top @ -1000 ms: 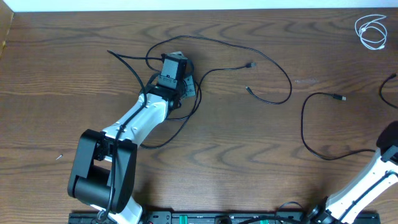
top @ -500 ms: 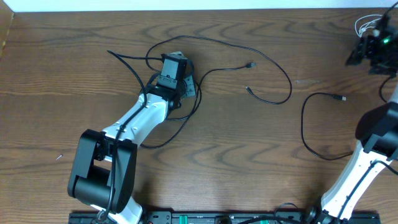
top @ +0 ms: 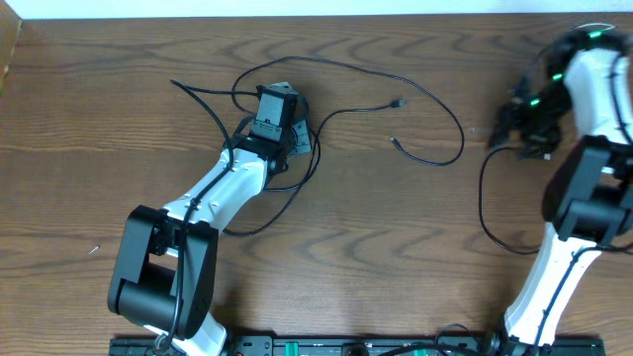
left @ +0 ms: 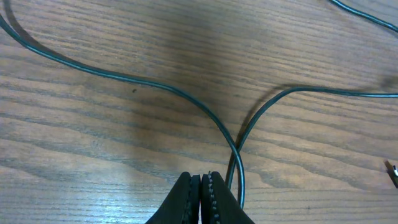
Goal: Untangle cables
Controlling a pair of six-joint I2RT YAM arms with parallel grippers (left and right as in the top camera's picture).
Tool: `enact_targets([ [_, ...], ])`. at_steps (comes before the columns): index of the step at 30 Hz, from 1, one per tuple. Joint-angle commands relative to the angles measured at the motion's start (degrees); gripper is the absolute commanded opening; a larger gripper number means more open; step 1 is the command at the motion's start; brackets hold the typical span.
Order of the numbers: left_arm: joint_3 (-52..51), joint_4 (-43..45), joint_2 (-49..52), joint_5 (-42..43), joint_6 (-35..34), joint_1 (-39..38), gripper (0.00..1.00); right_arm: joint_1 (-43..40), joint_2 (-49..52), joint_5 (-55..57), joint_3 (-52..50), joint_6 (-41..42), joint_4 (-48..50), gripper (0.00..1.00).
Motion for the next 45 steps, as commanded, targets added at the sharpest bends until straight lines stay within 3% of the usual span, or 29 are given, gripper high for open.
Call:
enact_targets([
  [1,0.3,-0.2,-0.1,-0.3,0.5,0.2,0.09,2.3,-1.8,0.9,-5.6,3.0,5.2,0.65],
  [10,0.3,-0.1,-0.1,-0.3,0.5,0.2,0.08,3.9,-1.8,9.1,-9.2,15.3,13.5,0.57],
  [21,0.3,-0.1,-0.1,-0.4,0.5,0.2,0.08,3.9,-1.8,10.1,-17.1,18.6,21.1,0.43],
  [25,0.3,-0.1,-0.1,-0.4,0.6,0.2,0.09,3.5,-1.8,11.2,-19.6,19.6,25.0,0.28],
  [29,0.3,-0.1,-0.1,-0.4,0.5,0.2,0.08,0.6,-1.8,16.3,-19.7,21.4,29.2,0.02],
  [36,0.3,-0.1,-0.1,-0.4,0.6,0.2,0.08,-7.4,-1.8,19.8,-19.6,21.4,40.0,0.01],
  [40,0.3,-0.1,-0.1,-0.4,0.5,0.2,0.08,-14.8,-1.8,20.5,-19.6,20.9,51.4,0.02],
  [45,0.3,-0.1,-0.1,-0.4,0.5,0.2,0.08,-22.8,-1.8,12.1,-19.6,21.0,64.2,0.03],
])
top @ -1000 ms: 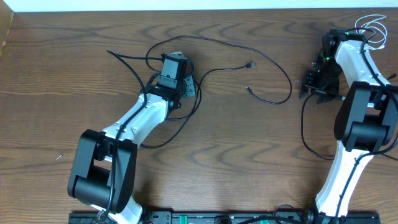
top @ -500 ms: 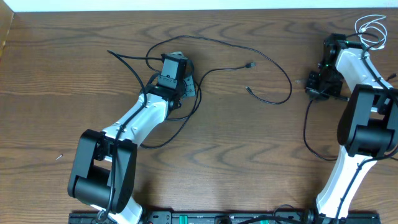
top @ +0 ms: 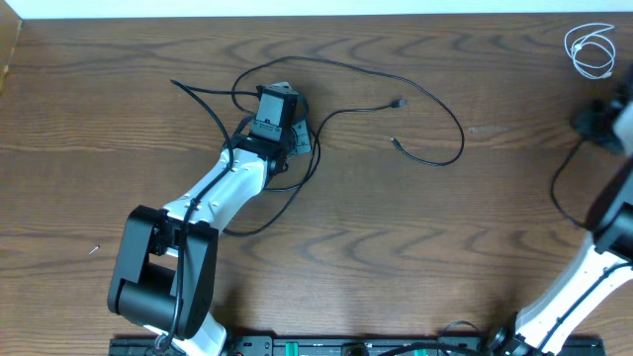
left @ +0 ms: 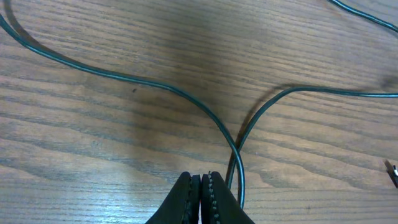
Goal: Untangle cables
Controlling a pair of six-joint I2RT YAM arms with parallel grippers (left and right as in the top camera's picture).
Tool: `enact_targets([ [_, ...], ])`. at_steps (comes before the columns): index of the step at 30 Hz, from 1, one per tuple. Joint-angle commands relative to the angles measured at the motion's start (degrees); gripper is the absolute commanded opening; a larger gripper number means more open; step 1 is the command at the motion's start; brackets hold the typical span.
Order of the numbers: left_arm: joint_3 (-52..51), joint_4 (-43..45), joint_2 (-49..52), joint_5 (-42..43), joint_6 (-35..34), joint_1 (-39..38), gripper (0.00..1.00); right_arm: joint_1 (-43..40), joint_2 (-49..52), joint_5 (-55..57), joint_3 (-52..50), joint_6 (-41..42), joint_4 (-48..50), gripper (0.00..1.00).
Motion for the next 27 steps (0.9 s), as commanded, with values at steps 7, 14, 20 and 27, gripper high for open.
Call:
enact_targets([
  [7,0.3,-0.1,-0.1,-0.4,0.5,0.2,0.09,-7.2,0.7,-12.5,0.2,-0.1,12.7,0.01],
  [14,0.3,0.2,-0.1,-0.3,1.1,0.2,0.09,-6.1,-1.0,-15.8,8.8,-7.5,-2.2,0.56],
  [20,1.6,-0.2,-1.2,-0.3,7.2,0.2,0.24,-3.2,-4.9,-22.8,16.1,-13.8,-19.1,0.82],
  [27,3.3,-4.5,-6.4,-0.3,10.2,0.6,0.39,5.6,-6.6,-28.9,16.5,-16.7,-27.7,0.88],
])
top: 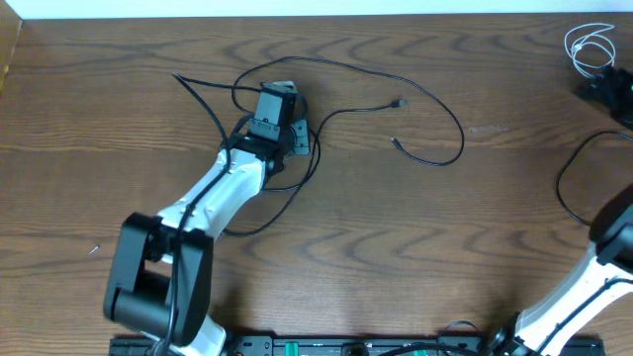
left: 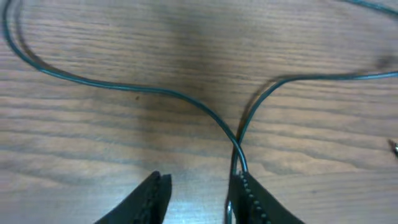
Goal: Untangle cables
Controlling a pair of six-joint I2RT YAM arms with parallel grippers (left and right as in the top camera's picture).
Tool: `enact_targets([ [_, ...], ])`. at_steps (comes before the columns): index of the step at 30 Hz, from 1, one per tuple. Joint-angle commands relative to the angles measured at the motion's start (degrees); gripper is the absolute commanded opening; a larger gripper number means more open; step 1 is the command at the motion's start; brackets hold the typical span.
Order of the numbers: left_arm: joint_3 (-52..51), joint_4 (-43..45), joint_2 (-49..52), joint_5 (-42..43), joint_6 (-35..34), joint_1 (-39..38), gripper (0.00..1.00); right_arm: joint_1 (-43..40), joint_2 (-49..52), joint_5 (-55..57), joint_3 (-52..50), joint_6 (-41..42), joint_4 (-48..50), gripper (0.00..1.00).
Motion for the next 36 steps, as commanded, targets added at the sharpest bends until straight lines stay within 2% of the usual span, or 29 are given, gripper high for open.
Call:
enact_targets([
  [1,2.8,-3.8,-5.2,-0.3,4.4,0.8,0.4,6.6,-1.3,-4.3,0.7,-3.1,-2.8,0.88],
  [4,2.8,-10.1,-8.5,-0.3,5.1,2.8,0.4,12.9,-1.3,-3.7,0.7,-3.8,-4.5,0.94],
  [8,2.8,-15.5,-12.6,-0.1,5.0,7.8,0.4,21.7,-1.3,0.1,0.3,-3.5,-4.6,0.95],
  [15,2.8,-18.0,-18.8,2.6,3.2,17.9,0.41,35.3,0.3,7.6,0.0,-3.6,-6.0,0.94],
  [19,2.7,-18.8,-19.6,5.8,0.3,23.5,0.45,41.4,2.8,10.3,0.0,-9.3,-8.2,0.97],
  [26,2.7,-21.4,-19.6,7.6,0.3,27.5,0.46,45.4,6.9,10.9,0.0,-17.5,-11.9,0.86],
  [32,2.7,-21.6,-19.6,7.6,0.3,28.1,0.46,46.9,10.6,10.9,0.0,-19.9,-13.0,0.74],
  [36,2.7,-21.7,-19.6,7.6,0.3,28.1,0.46,47.4,11.8,11.3,0.0,-19.9,-13.0,0.71],
])
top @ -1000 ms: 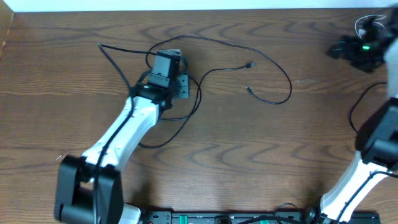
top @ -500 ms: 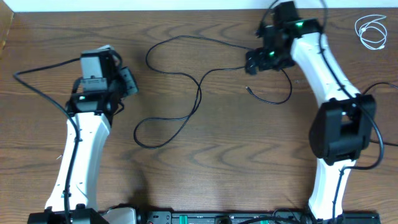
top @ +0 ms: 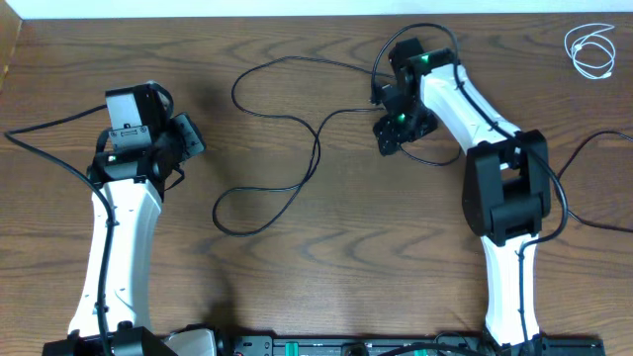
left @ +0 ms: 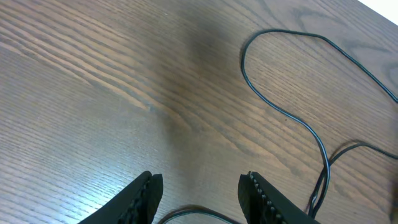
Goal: Untangle cables
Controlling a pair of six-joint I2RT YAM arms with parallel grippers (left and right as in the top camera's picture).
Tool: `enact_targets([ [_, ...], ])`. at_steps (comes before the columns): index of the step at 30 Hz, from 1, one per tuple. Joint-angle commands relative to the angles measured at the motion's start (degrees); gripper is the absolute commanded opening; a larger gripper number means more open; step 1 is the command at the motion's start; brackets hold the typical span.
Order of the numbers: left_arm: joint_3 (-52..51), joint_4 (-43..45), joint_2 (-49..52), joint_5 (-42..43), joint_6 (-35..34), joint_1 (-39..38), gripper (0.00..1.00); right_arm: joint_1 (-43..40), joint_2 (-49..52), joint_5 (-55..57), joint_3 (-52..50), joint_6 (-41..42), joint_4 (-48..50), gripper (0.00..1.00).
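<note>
A long thin black cable (top: 316, 148) lies in loose loops across the middle of the wooden table (top: 326, 267). One loop (left: 292, 118) shows at the upper right of the left wrist view. My left gripper (top: 193, 138) (left: 200, 177) is open at the table's left, apart from those loops. A thin dark strand (left: 205, 214) shows low between its fingers. My right gripper (top: 389, 133) reaches in from the right and sits over the cable's ends at top centre. Its jaws are too small to read.
A white coiled cable (top: 589, 44) lies in the far right corner. Arm wires trail at the left (top: 40, 129) and right (top: 593, 148) sides. The table's far edge runs along the top of the overhead view.
My left gripper, open at the cable crossing, now stands open at the table's left, away from the loops. The right arm has come from the far right edge to the cable ends at top centre.
My left gripper stayed shut at the black cable's crossing through the first two moments, while the right arm went from the right side to the far right edge. The left gripper then stood open at the crossing. Now it is off to the left and the right gripper is at the cable ends.
</note>
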Motion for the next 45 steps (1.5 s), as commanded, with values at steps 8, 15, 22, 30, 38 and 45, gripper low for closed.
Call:
enact_targets([
  [8,1.2,-0.1,-0.1,0.4,-0.3,0.3,0.47,1.5,2.1,2.2,-1.4,-1.7,0.4,0.65],
  [15,1.2,-0.1,-0.1,0.2,-0.3,0.3,0.47,1.5,2.1,2.2,-4.8,-1.6,2.3,0.52],
  [22,1.2,0.1,-0.1,0.2,-0.3,0.3,0.47,1.5,2.1,3.2,-6.1,0.7,2.3,0.23],
  [30,1.2,2.9,-0.1,-0.2,-0.3,2.1,0.47,3.7,2.1,-5.2,1.0,11.0,-0.6,0.01],
  [38,1.2,3.1,0.5,-0.2,-0.3,7.4,0.47,12.6,2.1,-18.1,14.7,13.8,0.4,0.01],
  [45,1.2,2.3,0.6,-0.2,-0.3,9.1,0.47,18.9,3.5,-17.5,13.7,29.6,17.7,0.01],
])
